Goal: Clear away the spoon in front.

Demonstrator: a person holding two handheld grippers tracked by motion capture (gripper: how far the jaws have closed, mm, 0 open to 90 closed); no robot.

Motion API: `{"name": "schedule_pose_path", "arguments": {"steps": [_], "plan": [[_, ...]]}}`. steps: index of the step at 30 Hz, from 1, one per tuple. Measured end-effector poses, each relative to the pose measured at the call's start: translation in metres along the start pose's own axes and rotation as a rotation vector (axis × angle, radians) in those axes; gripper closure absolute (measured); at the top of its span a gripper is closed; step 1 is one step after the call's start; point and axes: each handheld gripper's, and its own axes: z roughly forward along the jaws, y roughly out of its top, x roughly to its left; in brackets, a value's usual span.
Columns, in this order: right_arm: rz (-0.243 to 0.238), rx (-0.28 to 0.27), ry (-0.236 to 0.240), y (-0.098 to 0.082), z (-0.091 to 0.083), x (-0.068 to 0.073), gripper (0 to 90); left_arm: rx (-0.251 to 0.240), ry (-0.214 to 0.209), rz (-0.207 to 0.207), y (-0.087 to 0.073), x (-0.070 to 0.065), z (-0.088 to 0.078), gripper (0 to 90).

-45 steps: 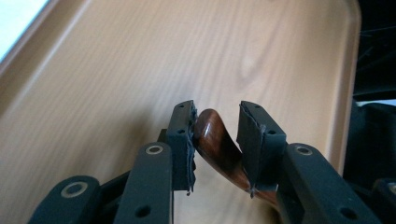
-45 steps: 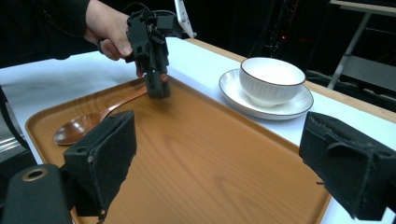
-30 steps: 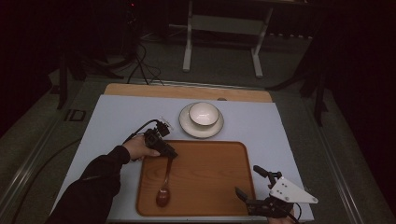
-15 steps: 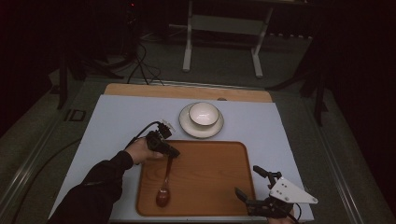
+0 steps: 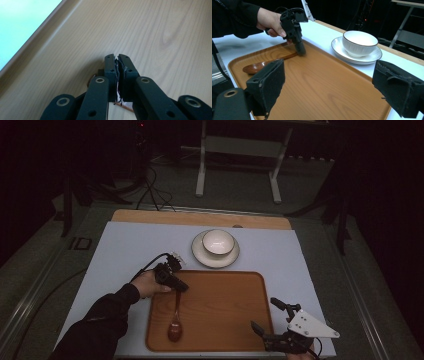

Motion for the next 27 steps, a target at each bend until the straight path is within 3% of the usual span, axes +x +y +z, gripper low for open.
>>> {"name": "schedule_pose_path", "arguments": {"steps": [6,12,13,19,21,23,27], "plan": [[0.001,0.001,-0.001,0.000,0.000,0.000,11.1,-0.063,-0.021,0.016,0.000,-0.006,-0.009,79.5],[0.002,0.000,-0.003,0.000,0.000,0.000,11.1,-0.113,-0.018,0.022,-0.001,-0.015,-0.023,64.1],[0.002,0.000,-0.004,0.000,0.000,0.000,11.1,-0.135,-0.008,0.020,-0.003,-0.019,-0.029,64.1],[0.004,-0.001,-0.009,0.000,0.001,0.000,11.0,-0.227,0.020,0.032,-0.013,-0.034,-0.051,44.5],[0.007,-0.001,-0.012,0.000,0.000,0.000,11.0,-0.235,0.033,0.033,-0.015,-0.036,-0.054,42.4],[0.012,-0.003,-0.018,-0.001,0.000,0.000,11.0,-0.256,0.045,0.030,-0.022,-0.041,-0.062,34.5],[0.013,0.000,-0.020,-0.001,0.000,0.000,11.0,-0.281,0.057,0.016,-0.029,-0.044,-0.070,30.0]]}}
